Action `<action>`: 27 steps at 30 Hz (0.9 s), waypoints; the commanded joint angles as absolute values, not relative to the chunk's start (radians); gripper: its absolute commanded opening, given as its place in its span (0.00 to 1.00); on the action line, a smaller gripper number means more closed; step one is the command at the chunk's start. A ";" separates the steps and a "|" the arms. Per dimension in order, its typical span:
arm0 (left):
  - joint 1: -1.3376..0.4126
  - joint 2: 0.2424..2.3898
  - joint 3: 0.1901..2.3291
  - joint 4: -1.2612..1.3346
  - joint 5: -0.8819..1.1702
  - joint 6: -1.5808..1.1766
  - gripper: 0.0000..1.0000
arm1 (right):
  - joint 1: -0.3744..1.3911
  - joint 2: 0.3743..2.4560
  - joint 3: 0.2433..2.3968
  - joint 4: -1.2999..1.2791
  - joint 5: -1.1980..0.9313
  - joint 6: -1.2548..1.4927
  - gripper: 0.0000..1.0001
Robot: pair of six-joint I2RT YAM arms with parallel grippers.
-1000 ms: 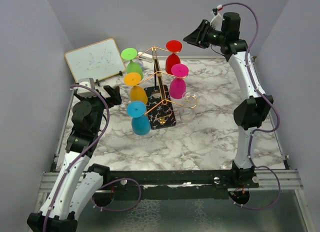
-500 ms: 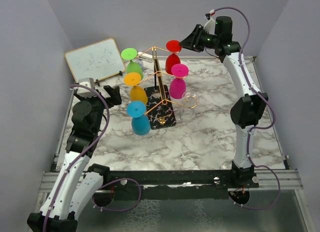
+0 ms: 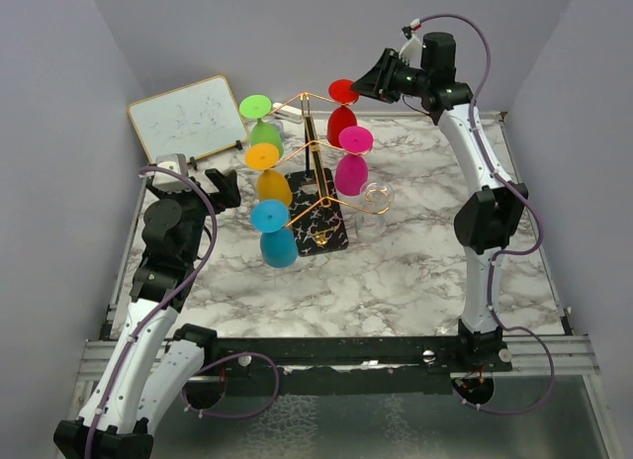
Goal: Take the wine glass off the wine glass rack
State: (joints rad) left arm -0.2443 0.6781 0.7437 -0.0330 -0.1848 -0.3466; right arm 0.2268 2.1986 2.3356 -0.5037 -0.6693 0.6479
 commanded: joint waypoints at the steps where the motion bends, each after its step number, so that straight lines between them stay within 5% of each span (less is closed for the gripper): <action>1: -0.244 0.678 0.736 -0.032 -0.184 -0.351 0.99 | 0.238 2.203 2.358 -0.467 -0.653 0.632 0.36; 27: -0.244 0.679 0.735 -0.029 -0.176 -0.352 0.99 | 0.254 2.181 2.338 -0.396 -0.667 0.653 0.35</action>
State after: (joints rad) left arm -0.2443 0.6830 0.7437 -0.0334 -0.1841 -0.3466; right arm 0.2386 2.1986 2.3356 -0.4397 -0.6613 0.6498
